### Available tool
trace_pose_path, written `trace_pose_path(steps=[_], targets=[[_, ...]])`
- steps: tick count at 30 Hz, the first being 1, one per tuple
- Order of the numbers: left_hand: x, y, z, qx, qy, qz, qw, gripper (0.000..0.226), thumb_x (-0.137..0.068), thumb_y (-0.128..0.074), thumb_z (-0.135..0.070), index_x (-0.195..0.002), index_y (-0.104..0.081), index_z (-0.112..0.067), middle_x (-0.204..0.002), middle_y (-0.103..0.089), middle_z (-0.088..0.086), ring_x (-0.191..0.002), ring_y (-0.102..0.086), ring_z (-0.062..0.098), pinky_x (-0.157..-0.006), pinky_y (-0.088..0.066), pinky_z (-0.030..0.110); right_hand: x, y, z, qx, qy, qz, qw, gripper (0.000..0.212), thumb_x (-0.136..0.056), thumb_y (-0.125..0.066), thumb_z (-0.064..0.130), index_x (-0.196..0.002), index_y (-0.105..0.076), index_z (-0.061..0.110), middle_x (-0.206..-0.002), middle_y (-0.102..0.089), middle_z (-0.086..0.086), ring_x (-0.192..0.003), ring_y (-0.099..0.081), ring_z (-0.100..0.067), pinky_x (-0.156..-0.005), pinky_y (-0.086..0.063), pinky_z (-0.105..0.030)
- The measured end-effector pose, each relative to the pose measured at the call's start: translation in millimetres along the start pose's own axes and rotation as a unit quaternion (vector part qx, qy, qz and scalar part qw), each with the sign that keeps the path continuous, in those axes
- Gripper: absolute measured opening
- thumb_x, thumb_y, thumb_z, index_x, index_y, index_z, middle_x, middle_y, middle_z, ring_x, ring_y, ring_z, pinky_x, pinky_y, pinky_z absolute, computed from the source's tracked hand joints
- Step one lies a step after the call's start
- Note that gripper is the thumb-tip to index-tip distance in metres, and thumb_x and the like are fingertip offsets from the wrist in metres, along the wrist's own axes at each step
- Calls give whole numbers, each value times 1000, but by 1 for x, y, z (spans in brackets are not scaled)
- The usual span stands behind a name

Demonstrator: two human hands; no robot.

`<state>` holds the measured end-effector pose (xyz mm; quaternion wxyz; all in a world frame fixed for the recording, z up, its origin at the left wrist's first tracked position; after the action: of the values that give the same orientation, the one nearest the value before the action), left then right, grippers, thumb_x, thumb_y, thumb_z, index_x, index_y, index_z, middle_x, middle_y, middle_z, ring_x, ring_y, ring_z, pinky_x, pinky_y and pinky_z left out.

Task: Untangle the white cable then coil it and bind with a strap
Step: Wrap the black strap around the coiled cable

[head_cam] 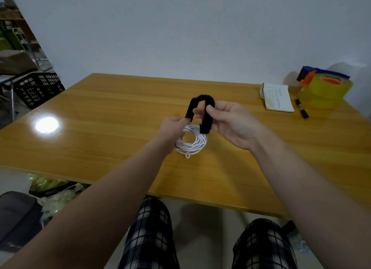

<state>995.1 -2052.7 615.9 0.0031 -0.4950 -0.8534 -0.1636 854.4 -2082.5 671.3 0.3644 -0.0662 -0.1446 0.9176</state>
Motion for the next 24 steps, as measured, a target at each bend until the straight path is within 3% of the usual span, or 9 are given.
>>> trace_pose_path(steps=[2,5,8,10,14,18,20,22,24], targets=[[3,-5,-1,10,13,9,1000,25,-92,-55,-27,-77,-50,-8,-59,-41,5,-48,-34,16,-46,-24,24,-6,-2,-4,24,20,-28,999,16,-93,-49,5,-94,-64,-1,-93,-65,-13,-85,-63,-18,-76,-57,-24],[6,-10,-3,38,28,15,999,35,-91,-56,-30,-65,-44,-9,-57,-43,6,-51,-36,17,-53,-26,28,-8,-1,-3,177,79,-85,977,18,-93,-54,17,-84,-69,13,-79,-70,1,-76,-65,-2,-69,-47,-8],[10,-13,-6,53,32,13,998,36,-90,-57,-30,-64,-45,-9,-56,-44,6,-49,-36,17,-51,-26,28,-6,2,0,261,130,-129,948,17,-95,-53,18,-85,-67,11,-68,-65,0,-56,-59,-2,-55,-45,-14],[11,-14,-8,65,21,6,998,35,-91,-55,-26,-63,-43,-10,-57,-43,6,-50,-36,18,-50,-26,27,-6,0,-4,311,125,-110,936,10,-94,-54,13,-87,-60,9,-60,-58,-5,-44,-53,-5,-45,-45,-20],[9,-14,-8,81,14,-3,997,28,-91,-56,-22,-70,-42,-10,-66,-41,7,-60,-41,20,-53,-32,28,-4,-1,-19,421,53,-35,905,16,-80,-68,2,-86,-57,11,-79,-63,-10,-71,-63,-23,-69,-53,-39],[11,-17,-8,102,2,-8,995,25,-90,-61,-26,-81,-54,-2,-74,-50,12,-67,-51,23,-58,-39,29,2,-7,-17,606,120,-32,786,9,-82,-64,5,-90,-59,6,-87,-62,-9,-85,-58,-29,-74,-41,-35],[11,-18,-10,89,-10,-6,996,29,-91,-58,-23,-70,-49,-5,-63,-46,9,-55,-43,20,-49,-34,24,4,-9,-14,647,156,-47,745,12,-88,-57,11,-100,-55,11,-92,-66,-7,-91,-57,-28,-80,-36,-35],[12,-18,-13,56,-27,-6,998,36,-91,-56,-23,-62,-38,-12,-55,-39,5,-48,-33,16,-41,-27,20,5,-7,-13,627,150,-48,763,17,-92,-52,12,-109,-49,11,-95,-68,-7,-84,-57,-24,-80,-35,-34],[13,-19,-15,37,-35,-4,999,39,-92,-55,-26,-60,-36,-13,-54,-37,5,-46,-30,15,-42,-24,21,6,-3,-14,594,125,-29,794,20,-92,-53,12,-111,-47,11,-97,-70,-7,-79,-56,-21,-76,-34,-32]])
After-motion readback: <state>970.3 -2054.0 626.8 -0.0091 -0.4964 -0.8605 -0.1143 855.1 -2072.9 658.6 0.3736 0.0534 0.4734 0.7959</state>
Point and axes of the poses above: each hand's wrist, its own x-axis away from the middle knuckle, its own y-axis out of the back of the hand, z = x × y, the point moved 6 cm from there along -x, towards the middle knuckle
